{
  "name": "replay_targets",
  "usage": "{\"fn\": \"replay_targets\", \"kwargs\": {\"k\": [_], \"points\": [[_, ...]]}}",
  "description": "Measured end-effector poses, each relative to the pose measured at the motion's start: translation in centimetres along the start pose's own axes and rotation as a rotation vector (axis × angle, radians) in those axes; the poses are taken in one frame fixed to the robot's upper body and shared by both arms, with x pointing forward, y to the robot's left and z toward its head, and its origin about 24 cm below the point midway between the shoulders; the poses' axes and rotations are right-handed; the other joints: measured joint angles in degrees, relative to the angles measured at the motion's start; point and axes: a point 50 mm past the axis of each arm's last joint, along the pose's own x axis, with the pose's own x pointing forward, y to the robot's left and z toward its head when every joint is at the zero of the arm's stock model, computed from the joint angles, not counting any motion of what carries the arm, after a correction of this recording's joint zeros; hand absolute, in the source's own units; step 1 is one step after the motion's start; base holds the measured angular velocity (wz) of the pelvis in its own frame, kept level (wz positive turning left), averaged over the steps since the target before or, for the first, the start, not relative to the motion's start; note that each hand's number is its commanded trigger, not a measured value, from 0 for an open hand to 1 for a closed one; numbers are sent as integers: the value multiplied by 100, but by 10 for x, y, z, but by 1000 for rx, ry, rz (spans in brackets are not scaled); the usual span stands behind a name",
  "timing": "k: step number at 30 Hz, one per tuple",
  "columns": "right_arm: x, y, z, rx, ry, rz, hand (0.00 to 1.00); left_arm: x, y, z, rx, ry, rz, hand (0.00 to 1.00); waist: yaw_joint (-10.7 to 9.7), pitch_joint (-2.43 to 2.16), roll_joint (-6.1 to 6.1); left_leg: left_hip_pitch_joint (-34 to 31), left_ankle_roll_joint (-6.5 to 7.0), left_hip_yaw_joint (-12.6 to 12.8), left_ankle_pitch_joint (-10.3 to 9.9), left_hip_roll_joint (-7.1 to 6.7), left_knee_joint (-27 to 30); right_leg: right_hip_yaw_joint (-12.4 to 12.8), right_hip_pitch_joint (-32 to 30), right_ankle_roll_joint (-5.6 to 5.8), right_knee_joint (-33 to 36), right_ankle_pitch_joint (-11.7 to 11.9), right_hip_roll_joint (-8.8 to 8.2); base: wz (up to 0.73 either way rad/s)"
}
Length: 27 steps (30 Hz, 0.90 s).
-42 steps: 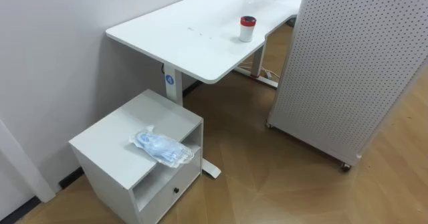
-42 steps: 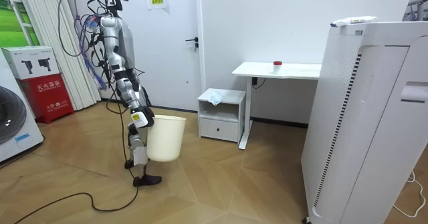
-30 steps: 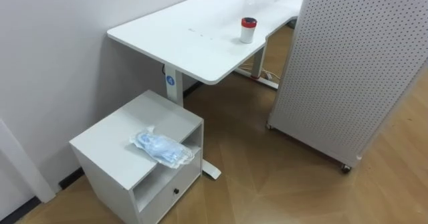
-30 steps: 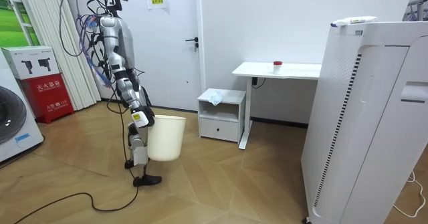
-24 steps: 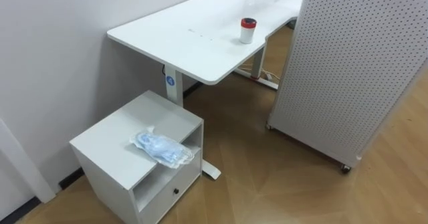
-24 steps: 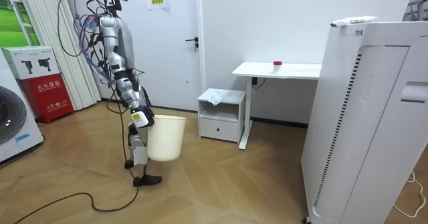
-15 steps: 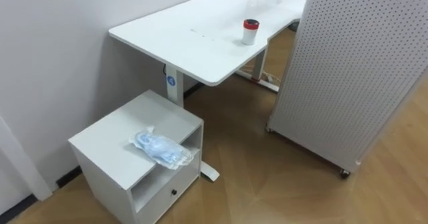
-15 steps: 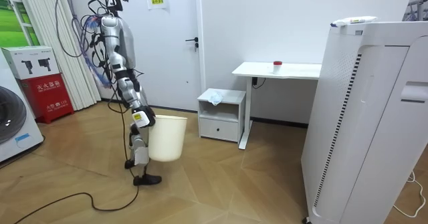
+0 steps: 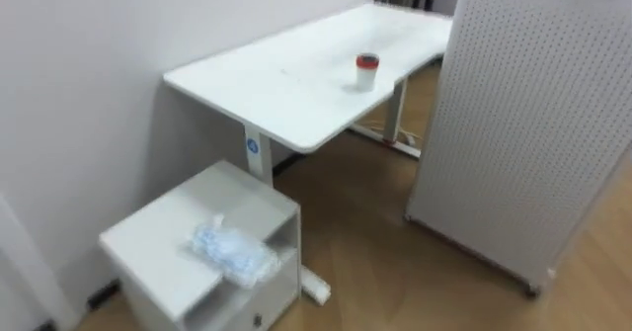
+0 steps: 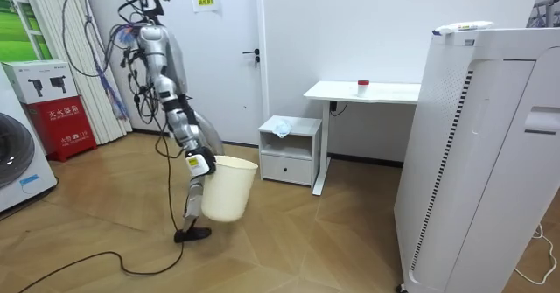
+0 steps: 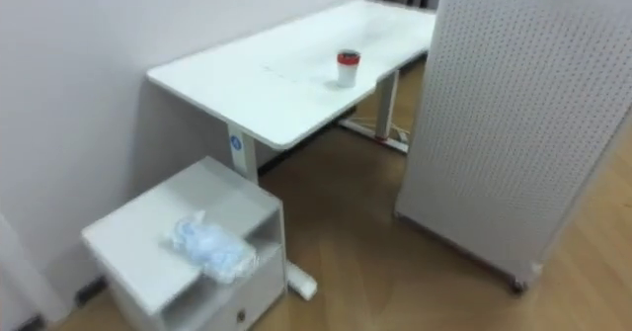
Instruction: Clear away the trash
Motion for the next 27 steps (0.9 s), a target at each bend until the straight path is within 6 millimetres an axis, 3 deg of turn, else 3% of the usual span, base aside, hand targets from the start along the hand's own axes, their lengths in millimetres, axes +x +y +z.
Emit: {"fn": "replay_targets", "kwargs": {"k": [1, 2, 3, 5, 6, 8, 9, 10, 12, 14, 15, 16, 17, 18, 19, 21, 22, 23, 24, 25, 26, 27], "points": [[-1, -3, -4, 0, 8, -10, 100, 0, -1, 0, -1, -9, -2, 0, -35, -37, -11, 38, 175, 43, 412, -61, -34, 22, 133, 138, -152, -38, -62, -13], [-1, -5, -6, 0, 17, -25, 100, 0, -2, 0, -4, -18, -4, 0, -76, -74, -55, 33, 363, 83, 524, -175, 118, 53, 231, 247, -244, -99, -181, -21], [-1, -4, -5, 1, 15, -29, 100, 0, -2, 1, -10, -27, -3, 0, -74, -73, -76, 23, 459, 95, 472, -230, 247, 68, 268, 302, -270, -127, -220, -40], [0, -3, -1, 0, 1, -30, 100, 0, 0, 10, -28, -62, 4, 0, -81, -69, -109, -47, 562, 219, 32, -290, 863, 20, 521, 516, -565, -17, -404, -48], [0, -2, 2, -18, -11, -29, 100, 0, 1, 18, -33, -89, 10, 0, -81, -37, -91, -51, 586, 283, -233, -290, 1142, 42, 658, 590, -645, 36, -486, -32], [0, -1, 4, -41, -18, -33, 100, 0, 4, 27, -46, -122, 26, 0, -81, -36, -75, -28, 629, 398, -602, -316, 1449, 38, 757, 605, -516, 28, -611, -24], [0, -1, 7, -45, -27, -35, 100, 0, 5, 36, -48, -146, 32, 0, -73, -26, -45, 16, 666, 450, -790, -331, 1508, -25, 653, 610, -143, 26, -690, -20], [1, 0, 9, -44, -32, -38, 100, 0, 6, 40, -48, -156, 36, 0, -78, -20, -37, 59, 687, 458, -853, -356, 1514, -84, 554, 619, 149, 31, -744, -11], [1, 3, 17, -45, -59, -44, 100, -1, 10, 52, -50, -192, 70, 0, -77, -9, -37, 231, 770, 513, -994, -463, 1479, -210, 88, 824, 1331, 197, -977, 0], [2, 7, 31, -54, -111, -40, 100, -3, 17, 72, -51, -254, 128, 0, -80, 2, 31, 515, 850, 511, -1159, -538, 1422, -315, -413, 769, 2593, 1028, -1183, 4], [2, 8, 33, -66, -118, -38, 100, -4, 19, 76, -53, -270, 143, 0, -76, 8, 52, 597, 864, 496, -1190, -537, 1389, -326, -483, 732, 2782, 1304, -1190, 0], [3, 13, 39, -99, -136, -21, 100, -6, 22, 84, -52, -313, 176, 0, -75, 6, 103, 756, 886, 440, -1223, -528, 1253, -347, -667, 688, 3070, 1754, -1191, 0], [3, 19, 48, -114, -163, 2, 100, -9, 25, 95, -69, -361, 202, 0, -55, -7, 209, 863, 889, 350, -1224, -509, 1091, -475, -948, 687, 3286, 1668, -1203, 0], [3, 22, 51, -124, -175, 11, 100, -10, 26, 100, -83, -382, 212, 0, -45, 12, 225, 907, 886, 313, -1220, -489, 1016, -530, -1106, 669, 3360, 1504, -1195, 7], [3, 27, 56, -146, -193, 33, 100, -13, 28, 110, -91, -419, 232, 0, -4, 25, 248, 1005, 883, 266, -1191, -452, 910, -605, -1408, 645, 3334, 1185, -1096, 21], [2, 33, 60, -155, -224, 54, 100, -19, 28, 128, -85, -507, 261, 0, -49, 48, 291, 1170, 869, 79, -1206, -370, 781, -678, -1771, 603, 2529, 787, -842, 38], [2, 34, 60, -162, -226, 58, 100, -21, 29, 132, -81, -529, 265, 0, -67, 47, 291, 1203, 863, 18, -1205, -363, 737, -720, -1838, 608, 2216, 770, -809, 45], [2, 37, 62, -173, -235, 69, 100, -24, 28, 139, -70, -567, 273, 0, -83, 55, 279, 1273, 836, -97, -1199, -358, 648, -714, -1848, 609, 1426, 779, -717, 46], [2, 39, 61, -188, -242, 78, 100, -26, 27, 144, -59, -592, 278, 0, -92, 36, 248, 1335, 804, -180, -1202, -358, 575, -709, -1816, 596, 567, 906, -616, 40], [2, 41, 60, -193, -243, 82, 100, -27, 27, 147, -58, -601, 279, 0, -86, 30, 238, 1352, 777, -226, -1215, -357, 554, -722, -1802, 603, 192, 1071, -565, 49], [2, 43, 58, -205, -240, 90, 100, -28, 26, 152, -54, -613, 283, 0, -129, 10, 229, 1380, 725, -360, -1244, -330, 550, -724, -1713, 543, -186, 1614, -473, 42], [3, 43, 56, -210, -236, 92, 100, -29, 26, 155, -54, -622, 286, 0, -139, 0, 230, 1405, 695, -426, -1259, -307, 544, -743, -1662, 564, -249, 1715, -432, 41]]}}
